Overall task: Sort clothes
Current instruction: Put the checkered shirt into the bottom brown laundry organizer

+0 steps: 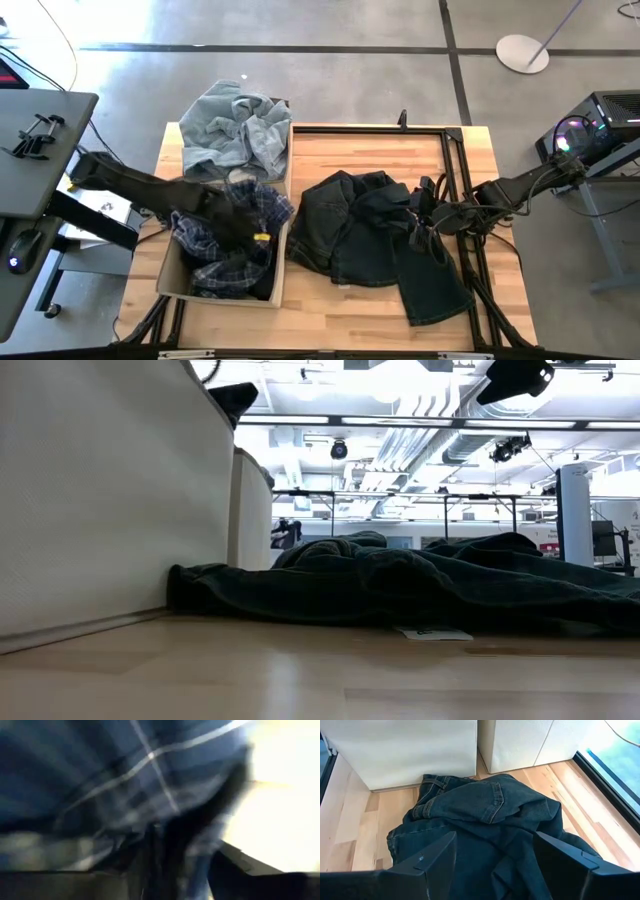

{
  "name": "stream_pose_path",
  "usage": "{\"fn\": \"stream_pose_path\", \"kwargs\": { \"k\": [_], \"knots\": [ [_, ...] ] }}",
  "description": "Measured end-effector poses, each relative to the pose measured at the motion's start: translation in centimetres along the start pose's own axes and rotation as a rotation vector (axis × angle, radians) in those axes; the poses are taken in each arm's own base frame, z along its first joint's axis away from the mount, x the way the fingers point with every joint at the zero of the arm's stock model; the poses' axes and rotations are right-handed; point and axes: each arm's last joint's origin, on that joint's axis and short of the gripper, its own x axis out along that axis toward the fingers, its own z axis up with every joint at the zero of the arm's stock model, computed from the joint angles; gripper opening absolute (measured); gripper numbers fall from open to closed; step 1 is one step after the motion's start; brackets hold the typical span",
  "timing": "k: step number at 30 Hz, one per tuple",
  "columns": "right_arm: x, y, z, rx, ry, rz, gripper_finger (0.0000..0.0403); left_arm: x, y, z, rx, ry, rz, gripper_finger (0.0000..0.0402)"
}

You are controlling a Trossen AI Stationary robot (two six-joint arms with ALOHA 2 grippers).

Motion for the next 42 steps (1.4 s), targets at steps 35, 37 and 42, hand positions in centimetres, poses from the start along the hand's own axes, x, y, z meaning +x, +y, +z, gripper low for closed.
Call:
{"fn": "stream_pose_path", "kwargs": {
  "k": [35, 37, 42],
  "knots": [
    [0.0, 0.1, 0.3, 0.032, -0.032, 0.014, 0.0250, -3.7, 1.9, -0.7, 0.168, -0.381, 0.642, 0.0133],
    [0.0, 0.2, 0.3, 0.024, -0.032, 0.014, 0.0250, -1.6, 2.8, -0.3, 0.200, -0.323, 0.689, 0.0127],
    [0.0, 0.1, 0.3, 0.022, -0.032, 0.014, 0.0250, 2.6, 5.3, 0.0, 0.232, -0.121, 0.799, 0.0117]
  ]
}}
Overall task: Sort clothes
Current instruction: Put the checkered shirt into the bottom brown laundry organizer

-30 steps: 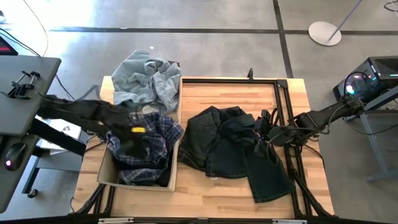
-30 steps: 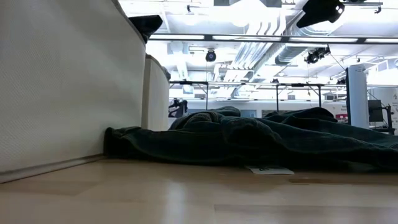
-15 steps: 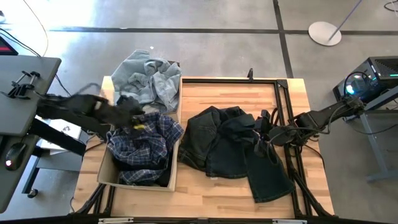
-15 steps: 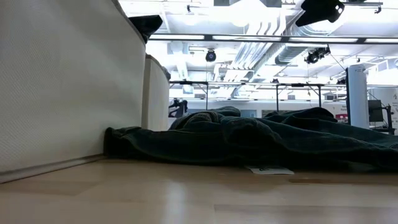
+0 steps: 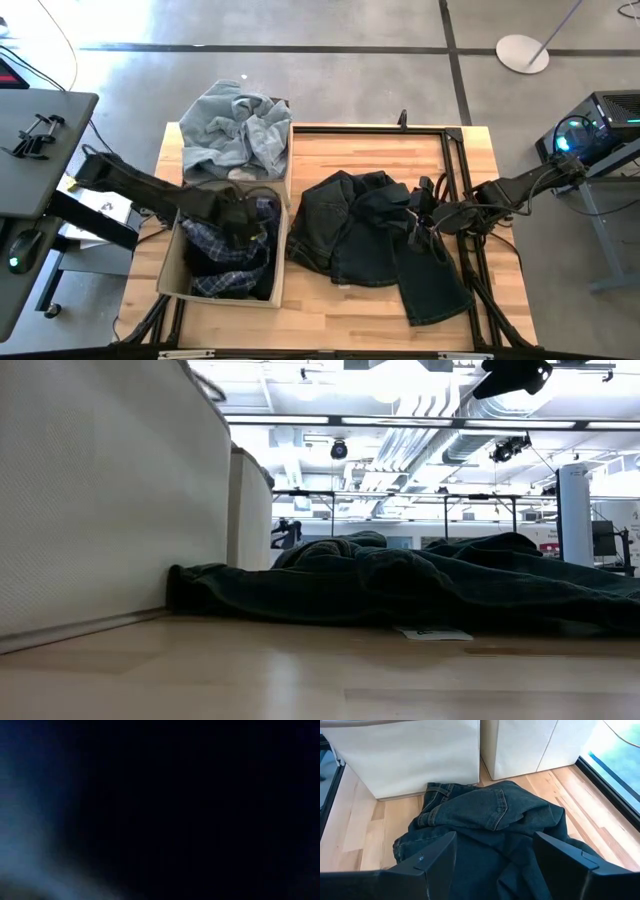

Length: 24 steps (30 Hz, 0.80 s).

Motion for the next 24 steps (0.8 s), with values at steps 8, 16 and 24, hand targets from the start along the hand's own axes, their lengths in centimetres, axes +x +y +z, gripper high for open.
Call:
{"fn": "stream_pose_path", "kwargs": {
  "k": [8, 16, 24],
  "knots": [
    [0.0, 0.0, 0.0, -0.001, 0.000, 0.000, 0.0250, -0.4, -0.5, 0.8, 0.146, 0.043, 0.106, 0.0115],
    [0.9, 0.0, -1.1, -0.076, 0.022, -0.010, 0.0250, -7.9, 0.1, 3.6, -0.008, -0.181, 0.003, 0.0115],
    [4.2, 0.1, -5.2, -0.054, 0.040, 0.071, 0.0250, -14.2, 0.6, 4.6, -0.229, -0.331, -0.231, 0.0115]
  ]
}}
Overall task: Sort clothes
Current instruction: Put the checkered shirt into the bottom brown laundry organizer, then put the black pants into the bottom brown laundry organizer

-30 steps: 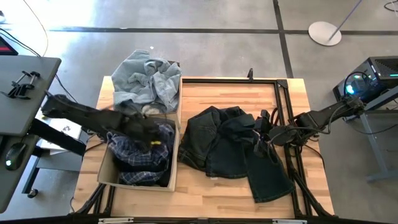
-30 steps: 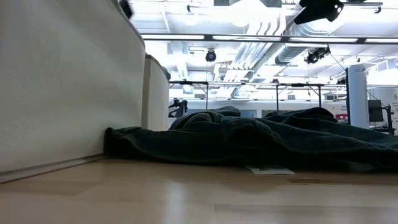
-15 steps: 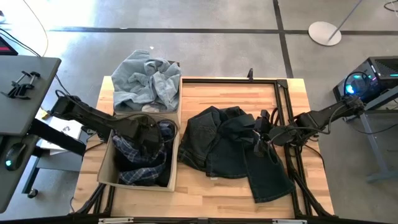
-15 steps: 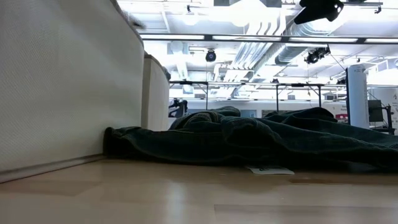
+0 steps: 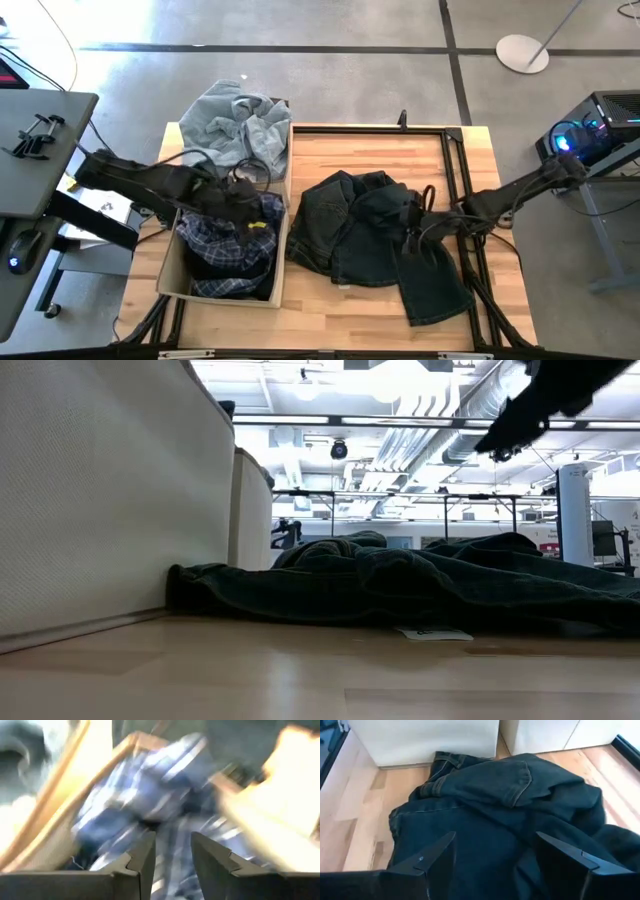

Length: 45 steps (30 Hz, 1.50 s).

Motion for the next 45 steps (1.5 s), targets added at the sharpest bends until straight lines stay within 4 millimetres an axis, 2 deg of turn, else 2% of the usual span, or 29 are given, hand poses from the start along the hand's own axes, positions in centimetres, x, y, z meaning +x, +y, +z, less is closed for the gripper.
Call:
{"fn": "stream_pose_path", "kwargs": {
  "k": [3, 7, 11, 14, 20, 23, 27, 30, 34, 39, 41, 45],
  "knots": [
    [1.5, -0.2, -1.7, 0.015, -0.062, 0.010, 0.0250, -1.4, -0.7, 1.0, 0.038, -0.115, -0.021, 0.0115],
    [2.8, -0.6, -3.2, 0.046, -0.201, 0.035, 0.0250, -2.3, -2.2, 2.6, 0.164, -0.358, -0.076, 0.0115],
    [3.7, -1.6, -4.2, 0.079, -0.289, -0.003, 0.0250, -1.6, -3.6, 3.8, 0.255, -0.492, -0.121, 0.0115],
    [4.1, -2.5, -4.1, 0.133, -0.294, -0.038, 0.0254, -0.3, -4.1, 5.0, 0.291, -0.521, -0.123, 0.0115],
    [4.2, -4.0, -2.0, 0.128, -0.267, -0.040, 0.0297, 4.3, -4.3, 8.1, 0.393, -0.503, -0.130, 0.0115],
    [3.6, -5.4, -0.4, 0.164, -0.140, -0.128, 0.0319, 7.0, -4.0, 9.9, 0.416, -0.488, -0.126, 0.0115],
    [1.7, -7.2, 1.4, 0.271, 0.067, -0.249, 0.0329, 10.5, -4.0, 12.3, 0.455, -0.502, -0.080, 0.0115],
    [0.4, -8.0, 1.7, 0.339, 0.197, -0.273, 0.0330, 13.0, -4.4, 13.5, 0.510, -0.491, -0.048, 0.0115],
    [0.5, -8.3, -0.2, 0.445, 0.367, -0.215, 0.0330, 16.5, -4.7, 14.3, 0.554, -0.431, -0.016, 0.0115],
    [2.3, -8.9, -5.2, 0.641, 0.484, -0.287, 0.0330, 20.6, -5.4, 14.0, 0.592, -0.343, -0.048, 0.0115],
    [3.3, -8.9, -7.1, 0.702, 0.481, -0.238, 0.0330, 22.2, -5.4, 13.5, 0.622, -0.299, -0.057, 0.0115],
    [5.6, -8.9, -9.6, 0.814, 0.312, -0.016, 0.0330, 25.4, -4.8, 12.7, 0.631, -0.206, -0.047, 0.0115]
  ]
}}
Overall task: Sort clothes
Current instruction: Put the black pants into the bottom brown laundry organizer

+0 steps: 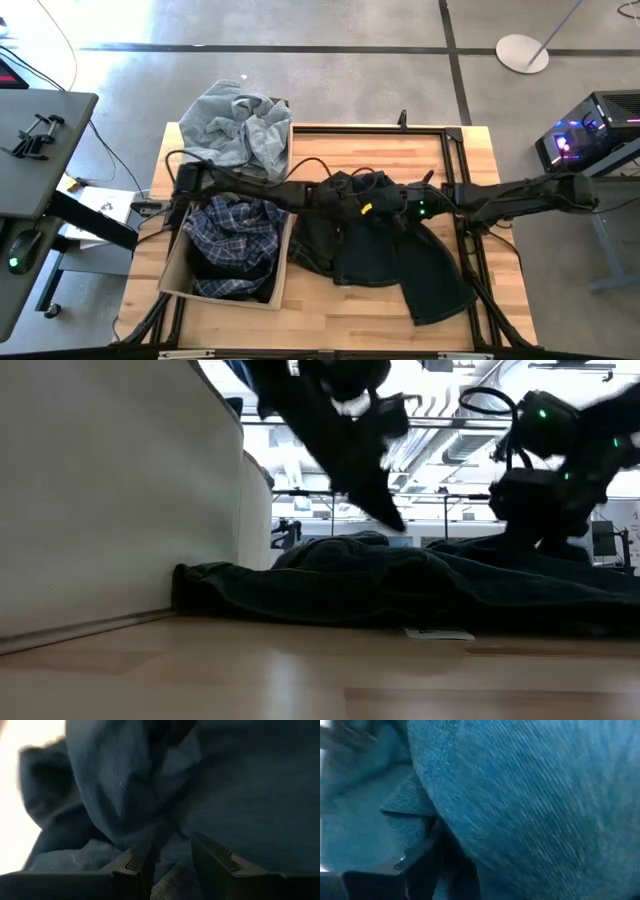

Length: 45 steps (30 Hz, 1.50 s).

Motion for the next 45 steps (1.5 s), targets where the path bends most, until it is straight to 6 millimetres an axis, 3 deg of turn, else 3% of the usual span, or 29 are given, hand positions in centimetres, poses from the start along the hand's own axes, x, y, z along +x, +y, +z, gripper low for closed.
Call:
{"fn": "stream_pose_path", "kwargs": {
  "k": [3, 7, 13, 24, 28, 34, 39, 45],
  "knots": [
    [1.1, -1.0, -0.5, 0.062, -0.092, 0.121, 0.0330, 2.4, 0.3, -1.6, -0.011, 0.066, -0.034, 0.0115],
    [2.0, -2.3, -1.3, 0.104, -0.151, 0.140, 0.0330, 4.9, 0.7, -3.2, -0.023, 0.110, -0.044, 0.0115],
    [2.8, -2.0, -0.9, 0.053, -0.186, 0.169, 0.0330, 7.2, 1.3, -4.2, -0.043, 0.089, -0.033, 0.0115],
    [6.6, 1.5, 2.9, -0.186, -0.102, 0.140, 0.0330, 7.7, 2.0, -3.8, -0.047, -0.006, 0.012, 0.0115],
    [7.7, 2.0, 3.6, -0.234, -0.093, 0.125, 0.0310, 7.6, 2.2, -3.8, -0.035, 0.005, 0.036, 0.0115],
    [8.0, 1.6, 3.5, -0.267, -0.121, 0.089, 0.0193, 5.2, 2.0, -2.6, 0.016, 0.029, 0.103, 0.0115],
    [8.0, 1.1, 3.0, -0.260, -0.137, 0.055, 0.0081, -0.1, 2.1, 0.4, 0.058, -0.037, 0.182, 0.0115],
    [7.1, 1.8, 3.6, -0.260, -0.223, 0.089, 0.0078, -7.3, 1.4, 2.8, 0.075, -0.092, 0.261, 0.0115]
  ]
}}
